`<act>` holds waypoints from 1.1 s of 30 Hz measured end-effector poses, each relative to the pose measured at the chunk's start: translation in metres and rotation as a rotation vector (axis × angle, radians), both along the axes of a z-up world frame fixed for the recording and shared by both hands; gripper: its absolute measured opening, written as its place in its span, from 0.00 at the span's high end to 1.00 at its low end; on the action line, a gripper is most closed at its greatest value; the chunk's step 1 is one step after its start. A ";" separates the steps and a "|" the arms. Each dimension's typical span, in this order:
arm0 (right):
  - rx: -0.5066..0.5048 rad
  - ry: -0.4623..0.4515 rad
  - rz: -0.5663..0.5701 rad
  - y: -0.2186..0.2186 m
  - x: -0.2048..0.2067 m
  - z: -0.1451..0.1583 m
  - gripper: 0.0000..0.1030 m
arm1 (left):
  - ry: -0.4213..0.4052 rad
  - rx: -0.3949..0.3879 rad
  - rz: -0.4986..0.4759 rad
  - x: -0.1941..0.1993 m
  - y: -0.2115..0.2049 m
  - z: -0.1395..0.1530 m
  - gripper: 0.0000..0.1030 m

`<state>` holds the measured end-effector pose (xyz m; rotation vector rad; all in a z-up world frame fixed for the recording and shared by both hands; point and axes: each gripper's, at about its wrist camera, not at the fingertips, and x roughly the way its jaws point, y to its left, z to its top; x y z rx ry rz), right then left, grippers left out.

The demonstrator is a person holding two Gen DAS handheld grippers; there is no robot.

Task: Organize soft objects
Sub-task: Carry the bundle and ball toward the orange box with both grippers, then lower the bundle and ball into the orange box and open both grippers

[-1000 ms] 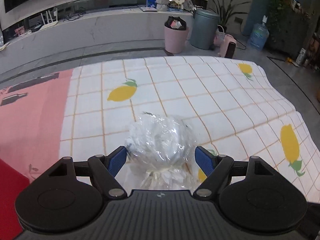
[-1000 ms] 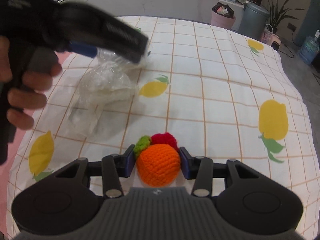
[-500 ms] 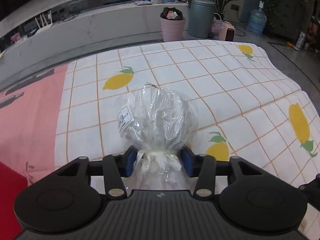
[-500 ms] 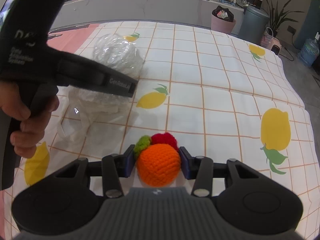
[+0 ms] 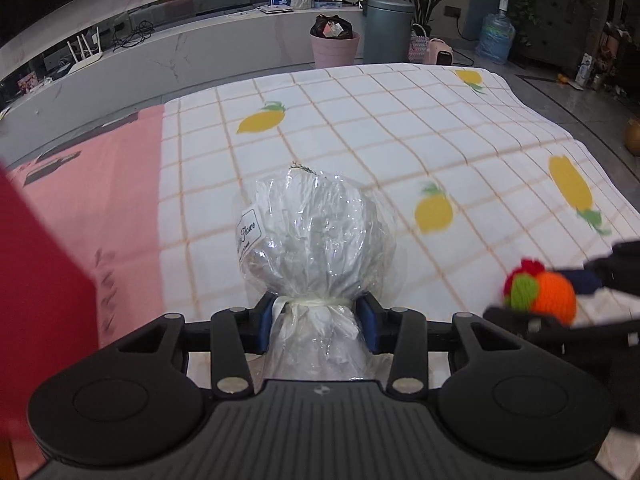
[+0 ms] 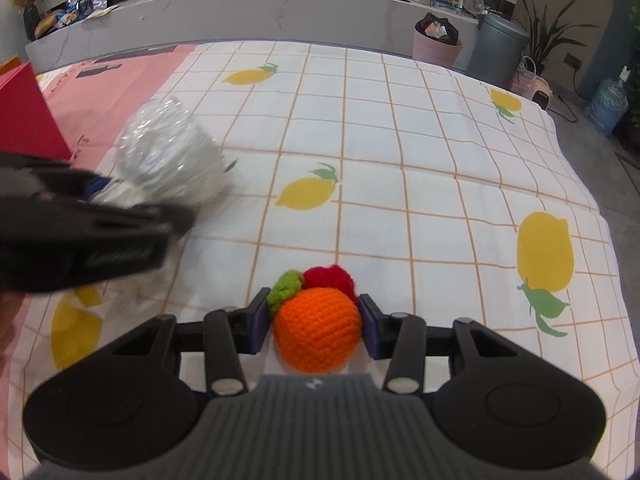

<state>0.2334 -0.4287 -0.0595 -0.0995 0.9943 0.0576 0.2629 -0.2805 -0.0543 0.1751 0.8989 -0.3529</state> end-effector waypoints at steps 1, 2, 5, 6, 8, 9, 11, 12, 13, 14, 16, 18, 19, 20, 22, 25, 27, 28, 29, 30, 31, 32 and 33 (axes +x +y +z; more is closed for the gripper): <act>-0.009 0.001 0.001 0.003 -0.003 0.000 0.57 | -0.001 -0.002 0.000 -0.006 0.004 0.000 0.54; -0.017 0.003 0.005 0.006 -0.007 0.001 0.57 | -0.001 -0.004 -0.003 -0.012 0.009 0.000 0.54; -0.051 0.010 0.019 0.016 -0.020 0.002 0.57 | -0.001 -0.007 -0.015 -0.027 0.021 0.001 0.54; -0.063 0.010 0.024 0.021 -0.024 0.002 0.57 | -0.001 -0.009 -0.012 -0.032 0.025 0.001 0.54; -0.089 0.011 0.034 0.029 -0.033 0.003 0.57 | -0.005 -0.009 -0.013 -0.041 0.032 0.001 0.54; -0.103 0.011 0.038 0.033 -0.037 0.003 0.57 | -0.006 -0.009 -0.016 -0.046 0.035 0.001 0.54; -0.130 0.012 0.043 0.041 -0.044 0.004 0.57 | -0.009 -0.009 -0.018 -0.054 0.041 0.001 0.54; -0.142 0.011 0.044 0.044 -0.048 0.004 0.57 | -0.010 -0.007 -0.020 -0.057 0.043 0.001 0.54; -0.152 0.007 0.039 0.047 -0.051 0.004 0.57 | -0.010 -0.009 -0.017 -0.059 0.045 0.001 0.54; -0.160 -0.002 0.028 0.049 -0.052 0.004 0.57 | -0.009 -0.012 -0.012 -0.061 0.048 0.001 0.54; -0.169 -0.021 0.002 0.053 -0.055 0.003 0.57 | -0.006 -0.028 -0.020 -0.065 0.052 0.005 0.55; -0.150 -0.036 -0.014 0.055 -0.057 0.007 0.58 | -0.038 -0.053 -0.053 -0.072 0.057 0.016 0.55; -0.138 -0.051 -0.017 0.059 -0.058 0.013 0.58 | -0.052 -0.066 -0.068 -0.074 0.061 0.026 0.55; -0.126 -0.074 -0.010 0.063 -0.059 0.022 0.58 | -0.060 -0.076 -0.076 -0.075 0.065 0.035 0.55; -0.105 -0.141 0.008 0.079 -0.061 0.047 0.58 | -0.081 -0.110 -0.080 -0.075 0.080 0.060 0.55; -0.045 -0.269 0.039 0.111 -0.062 0.094 0.58 | -0.173 -0.132 -0.072 -0.076 0.117 0.101 0.55; -0.002 -0.348 0.071 0.140 -0.062 0.122 0.58 | -0.234 -0.114 -0.038 -0.074 0.148 0.124 0.56; 0.016 -0.384 0.092 0.156 -0.061 0.133 0.58 | -0.253 -0.107 -0.023 -0.072 0.165 0.133 0.55; 0.042 -0.412 0.118 0.172 -0.059 0.143 0.58 | -0.268 -0.102 -0.002 -0.070 0.185 0.142 0.55; 0.069 -0.434 0.141 0.189 -0.057 0.151 0.58 | -0.278 -0.096 0.020 -0.068 0.203 0.147 0.55; 0.091 -0.453 0.164 0.206 -0.056 0.157 0.58 | -0.287 -0.080 0.049 -0.065 0.222 0.152 0.55; 0.110 -0.467 0.198 0.223 -0.054 0.161 0.58 | -0.296 -0.058 0.079 -0.063 0.240 0.153 0.55; 0.126 -0.471 0.236 0.241 -0.053 0.164 0.58 | -0.301 -0.041 0.103 -0.062 0.255 0.152 0.55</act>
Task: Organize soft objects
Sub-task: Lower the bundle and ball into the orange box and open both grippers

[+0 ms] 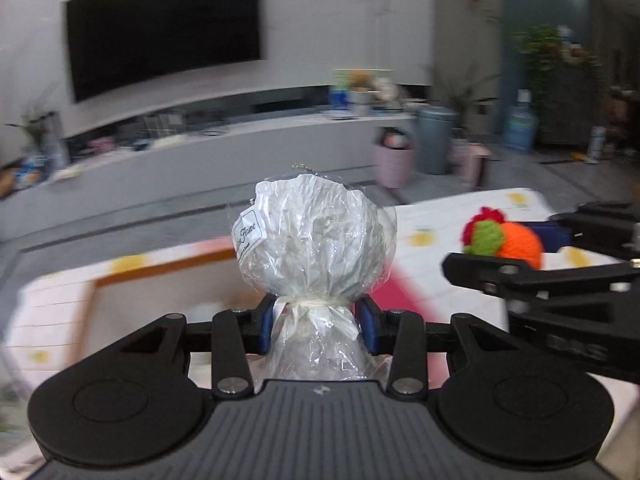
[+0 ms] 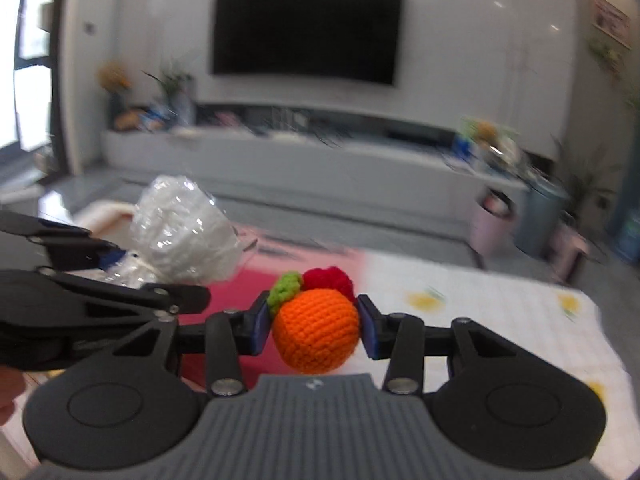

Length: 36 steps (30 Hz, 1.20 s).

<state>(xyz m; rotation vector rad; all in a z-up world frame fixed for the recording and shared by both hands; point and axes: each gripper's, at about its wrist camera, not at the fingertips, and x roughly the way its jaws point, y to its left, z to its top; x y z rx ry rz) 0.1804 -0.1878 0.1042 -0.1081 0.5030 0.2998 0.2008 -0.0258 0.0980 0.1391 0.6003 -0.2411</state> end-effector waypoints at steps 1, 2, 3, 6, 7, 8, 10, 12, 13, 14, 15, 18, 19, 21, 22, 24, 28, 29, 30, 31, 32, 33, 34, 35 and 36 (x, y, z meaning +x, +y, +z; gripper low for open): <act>0.006 0.001 0.037 0.018 0.001 0.001 0.58 | 0.004 0.013 0.024 0.002 0.015 -0.002 0.55; 0.010 0.009 0.074 0.035 0.002 0.000 0.58 | 0.014 0.027 0.055 0.004 0.030 -0.005 0.55; 0.011 0.024 0.113 0.051 0.002 -0.001 0.58 | 0.020 0.038 0.082 0.005 0.040 -0.008 0.55; -0.041 0.045 0.185 0.093 0.000 -0.012 0.58 | 0.038 0.055 0.144 0.009 0.069 -0.022 0.55; -0.060 0.044 0.198 0.102 0.000 -0.016 0.58 | 0.043 0.056 0.162 0.010 0.074 -0.026 0.55; -0.071 0.055 0.216 0.110 0.001 -0.020 0.58 | 0.050 0.052 0.171 0.008 0.078 -0.030 0.55; -0.073 0.083 0.238 0.119 0.002 -0.027 0.58 | 0.059 0.047 0.186 0.008 0.083 -0.036 0.55; -0.094 0.106 0.254 0.125 0.006 -0.034 0.58 | 0.064 0.043 0.186 0.006 0.086 -0.039 0.53; -0.108 0.114 0.259 0.127 0.006 -0.038 0.57 | 0.068 0.030 0.180 0.005 0.088 -0.041 0.49; -0.117 0.125 0.265 0.129 0.008 -0.041 0.57 | 0.070 0.014 0.174 0.005 0.088 -0.043 0.45; -0.118 0.137 0.272 0.130 0.009 -0.044 0.57 | 0.062 0.004 0.171 0.001 0.093 -0.042 0.27; -0.103 0.127 0.318 0.125 0.000 -0.046 0.26 | -0.046 0.049 0.254 -0.007 0.096 -0.031 0.00; -0.109 0.098 0.323 0.124 -0.006 -0.045 0.07 | -0.079 0.078 0.291 -0.012 0.093 -0.026 0.00; -0.117 0.033 0.310 0.117 -0.018 -0.038 0.05 | -0.109 0.127 0.337 -0.020 0.086 -0.015 0.00; -0.109 0.017 0.295 0.112 -0.024 -0.034 0.05 | -0.134 0.136 0.354 -0.028 0.083 -0.010 0.00; -0.068 -0.008 0.243 0.100 -0.037 -0.027 0.04 | -0.194 0.127 0.376 -0.050 0.076 0.005 0.00; -0.004 -0.058 0.157 0.069 -0.075 -0.016 0.03 | -0.250 0.040 0.304 -0.091 0.056 0.030 0.00; -0.006 -0.077 0.135 0.061 -0.085 -0.015 0.03 | -0.254 0.029 0.294 -0.101 0.049 0.034 0.00; -0.006 -0.098 0.113 0.055 -0.094 -0.014 0.03 | -0.256 0.024 0.286 -0.109 0.041 0.036 0.00; -0.004 -0.116 0.093 0.049 -0.103 -0.013 0.03 | -0.252 0.021 0.272 -0.117 0.034 0.036 0.00; 0.002 -0.133 0.071 0.043 -0.110 -0.012 0.03 | -0.242 0.015 0.254 -0.127 0.027 0.037 0.00; 0.011 -0.146 0.054 0.038 -0.117 -0.011 0.03 | -0.229 0.010 0.240 -0.133 0.021 0.035 0.00; 0.021 -0.148 0.052 0.033 -0.124 -0.011 0.03 | -0.213 0.006 0.221 -0.139 0.016 0.033 0.00; 0.033 -0.140 0.058 0.029 -0.129 -0.011 0.03 | -0.200 -0.007 0.202 -0.145 0.012 0.031 0.00; 0.045 -0.135 0.049 0.026 -0.135 -0.011 0.03 | -0.192 -0.019 0.185 -0.151 0.008 0.029 0.00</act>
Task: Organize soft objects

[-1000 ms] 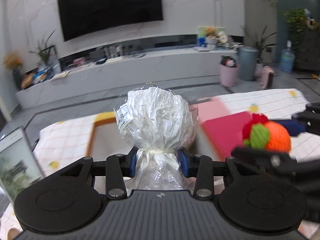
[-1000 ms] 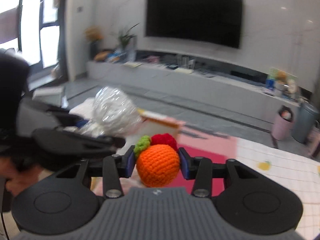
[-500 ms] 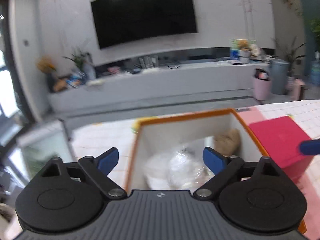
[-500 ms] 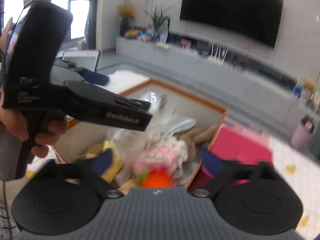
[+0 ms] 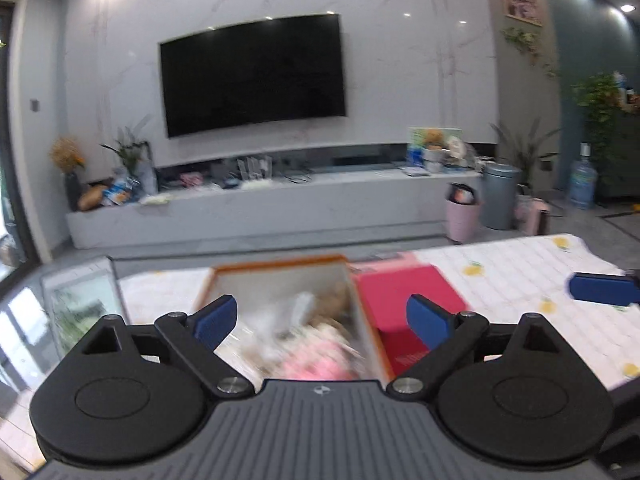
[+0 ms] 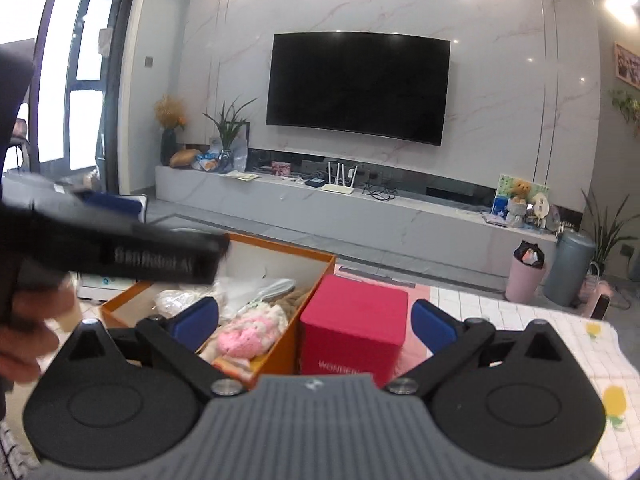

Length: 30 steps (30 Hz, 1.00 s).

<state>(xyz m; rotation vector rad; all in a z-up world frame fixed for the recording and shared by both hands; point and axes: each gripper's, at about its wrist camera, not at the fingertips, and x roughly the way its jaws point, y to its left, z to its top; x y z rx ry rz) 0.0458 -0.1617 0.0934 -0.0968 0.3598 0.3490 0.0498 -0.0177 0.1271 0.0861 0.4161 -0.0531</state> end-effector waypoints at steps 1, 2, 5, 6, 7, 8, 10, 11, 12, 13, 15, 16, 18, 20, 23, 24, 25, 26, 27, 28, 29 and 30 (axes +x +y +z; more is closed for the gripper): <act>0.016 -0.006 -0.025 -0.004 -0.005 -0.002 0.03 | -0.001 -0.007 -0.009 -0.005 -0.003 -0.002 0.00; 0.024 -0.017 -0.036 -0.007 -0.011 -0.004 0.03 | -0.009 -0.013 -0.013 -0.010 -0.005 -0.005 0.00; 0.018 -0.023 -0.074 -0.008 -0.020 -0.014 0.03 | -0.004 -0.014 -0.019 -0.016 -0.008 -0.013 0.00; 0.033 -0.018 -0.086 -0.011 -0.022 -0.017 0.03 | -0.003 -0.016 -0.021 -0.018 -0.009 -0.016 0.00; 0.054 -0.009 -0.091 -0.013 -0.023 -0.020 0.03 | -0.004 -0.017 -0.020 -0.020 -0.010 -0.019 0.00; 0.073 0.004 -0.095 -0.016 -0.023 -0.023 0.03 | -0.008 -0.020 -0.019 -0.024 -0.012 -0.021 0.00; 0.110 0.032 -0.104 -0.024 -0.023 -0.026 0.03 | -0.016 -0.026 -0.022 -0.028 -0.012 -0.024 0.00; 0.125 0.043 -0.106 -0.027 -0.024 -0.027 0.03 | -0.023 -0.026 -0.025 -0.030 -0.012 -0.026 0.00; 0.133 0.053 -0.105 -0.031 -0.025 -0.029 0.03 | -0.024 -0.027 -0.028 -0.032 -0.013 -0.028 0.00; 0.137 0.060 -0.106 -0.032 -0.024 -0.031 0.03 | -0.023 -0.030 -0.026 -0.034 -0.013 -0.029 0.00; 0.135 0.068 -0.098 -0.032 -0.023 -0.032 0.03 | -0.020 -0.041 -0.031 -0.034 -0.013 -0.032 0.00; 0.126 0.067 -0.096 -0.031 -0.023 -0.033 0.03 | -0.022 -0.045 -0.036 -0.034 -0.013 -0.034 0.00; 0.102 0.058 -0.096 -0.030 -0.028 -0.034 0.03 | -0.030 -0.044 -0.034 -0.037 -0.014 -0.038 0.00; 0.090 0.056 -0.097 -0.027 -0.030 -0.037 0.03 | -0.037 -0.042 -0.031 -0.039 -0.017 -0.041 0.00; 0.104 0.065 -0.100 -0.028 -0.033 -0.040 0.03 | -0.031 -0.051 -0.034 -0.040 -0.018 -0.044 0.00; 0.107 0.064 -0.102 -0.030 -0.034 -0.040 0.03 | -0.030 -0.057 -0.033 -0.040 -0.017 -0.044 0.00; 0.105 0.062 -0.103 -0.030 -0.034 -0.040 0.03 | -0.032 -0.058 -0.032 -0.040 -0.018 -0.045 0.00; 0.101 0.060 -0.104 -0.030 -0.034 -0.041 0.03 | -0.034 -0.057 -0.032 -0.041 -0.018 -0.046 0.00; 0.097 0.061 -0.103 -0.029 -0.034 -0.041 0.03 | -0.035 -0.054 -0.033 -0.041 -0.018 -0.046 0.00; 0.094 0.064 -0.102 -0.029 -0.034 -0.042 0.03 | -0.038 -0.051 -0.034 -0.041 -0.018 -0.046 0.00; 0.095 0.069 -0.101 -0.030 -0.033 -0.042 0.03 | -0.040 -0.049 -0.033 -0.041 -0.018 -0.047 0.00; 0.097 0.073 -0.102 -0.030 -0.032 -0.043 0.03 | -0.042 -0.052 -0.031 -0.042 -0.018 -0.048 0.00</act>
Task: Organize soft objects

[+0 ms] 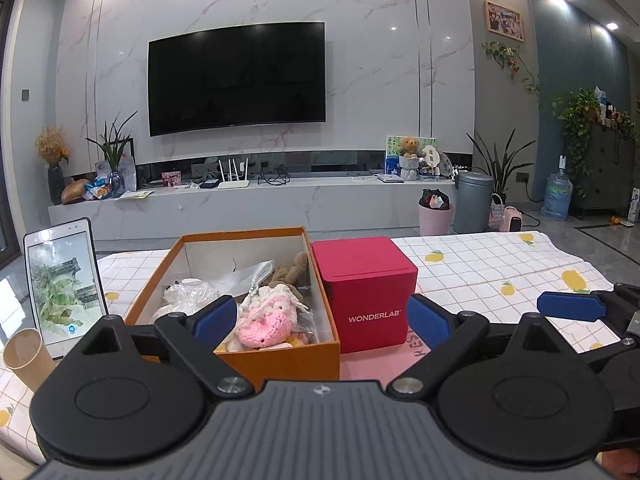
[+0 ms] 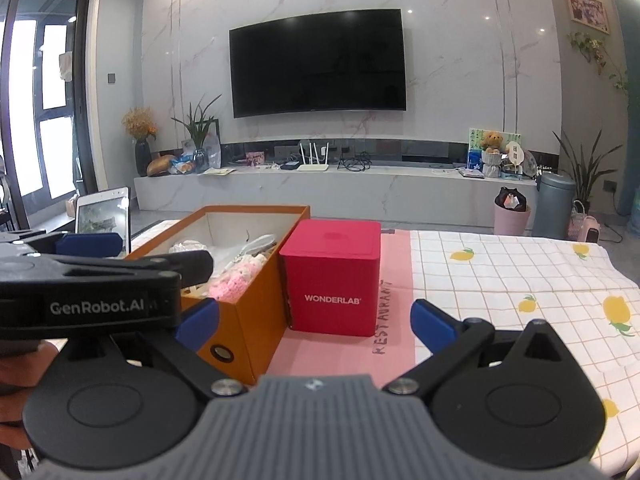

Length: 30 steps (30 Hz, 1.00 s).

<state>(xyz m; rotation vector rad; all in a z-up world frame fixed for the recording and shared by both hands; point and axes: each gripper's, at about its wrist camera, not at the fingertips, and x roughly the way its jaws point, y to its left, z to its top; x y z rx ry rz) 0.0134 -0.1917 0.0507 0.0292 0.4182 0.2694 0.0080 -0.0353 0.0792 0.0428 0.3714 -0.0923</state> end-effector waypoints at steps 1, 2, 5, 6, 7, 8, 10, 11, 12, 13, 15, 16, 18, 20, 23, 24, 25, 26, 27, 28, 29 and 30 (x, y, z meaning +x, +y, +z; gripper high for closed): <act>-0.002 0.000 -0.002 0.000 0.000 -0.001 0.03 | 0.004 -0.001 0.002 0.000 0.000 0.000 0.00; -0.007 0.003 -0.003 0.000 -0.001 -0.002 0.03 | 0.008 0.000 0.004 0.000 -0.001 -0.001 0.00; -0.013 0.010 -0.002 -0.001 0.000 -0.004 0.03 | 0.010 -0.002 0.005 0.000 -0.003 -0.005 0.00; -0.017 0.009 -0.003 -0.001 -0.001 -0.005 0.03 | 0.011 -0.004 0.006 0.000 -0.003 -0.007 0.00; -0.024 0.006 -0.005 -0.001 -0.001 -0.006 0.03 | 0.013 -0.005 0.007 0.000 -0.003 -0.009 0.00; -0.031 0.007 -0.008 0.000 -0.001 -0.008 0.03 | 0.017 -0.004 0.009 0.000 -0.003 -0.010 0.00; -0.035 0.011 -0.009 0.000 0.000 -0.010 0.03 | 0.019 0.000 0.011 -0.001 -0.004 -0.012 0.00; -0.034 0.015 -0.010 0.000 0.000 -0.011 0.03 | 0.020 0.003 0.012 0.000 -0.005 -0.012 0.00; -0.034 0.016 -0.011 -0.001 0.001 -0.012 0.03 | 0.019 0.006 0.014 0.000 -0.005 -0.012 0.00; -0.034 0.016 -0.012 -0.001 0.001 -0.013 0.03 | 0.019 0.007 0.015 0.000 -0.005 -0.012 0.00; -0.032 0.018 -0.015 -0.001 0.001 -0.013 0.03 | 0.017 0.008 0.018 -0.001 -0.005 -0.013 0.00; -0.030 0.019 -0.015 -0.001 0.000 -0.014 0.03 | 0.014 0.008 0.018 -0.002 -0.005 -0.014 0.00; -0.031 0.018 -0.016 -0.001 0.000 -0.015 0.03 | 0.016 0.006 0.018 -0.002 -0.005 -0.014 0.00; -0.027 0.019 -0.018 -0.001 0.000 -0.015 0.03 | 0.021 0.000 0.017 -0.002 -0.004 -0.014 0.00; -0.023 0.020 -0.017 -0.002 0.000 -0.015 0.03 | 0.027 -0.011 0.013 -0.002 -0.004 -0.014 0.00; -0.023 0.019 -0.017 -0.002 0.000 -0.015 0.03 | 0.030 -0.017 0.011 -0.002 -0.003 -0.014 0.00; -0.022 0.019 -0.018 -0.002 0.000 -0.015 0.03 | 0.031 -0.022 0.009 -0.002 -0.003 -0.014 0.00; -0.023 0.019 -0.017 -0.002 0.000 -0.015 0.03 | 0.031 -0.022 0.006 -0.002 -0.004 -0.014 0.00; -0.022 0.020 -0.017 -0.002 0.000 -0.015 0.03 | 0.030 -0.019 0.004 -0.002 -0.004 -0.014 0.00; -0.021 0.019 -0.016 -0.002 -0.001 -0.015 0.03 | 0.027 -0.015 0.002 -0.003 -0.004 -0.014 0.00; -0.022 0.021 -0.015 -0.002 0.000 -0.016 0.03 | 0.026 -0.012 0.000 -0.003 -0.005 -0.014 0.00; -0.023 0.021 -0.016 -0.002 -0.001 -0.016 0.03 | 0.026 -0.011 -0.002 -0.003 -0.006 -0.014 0.00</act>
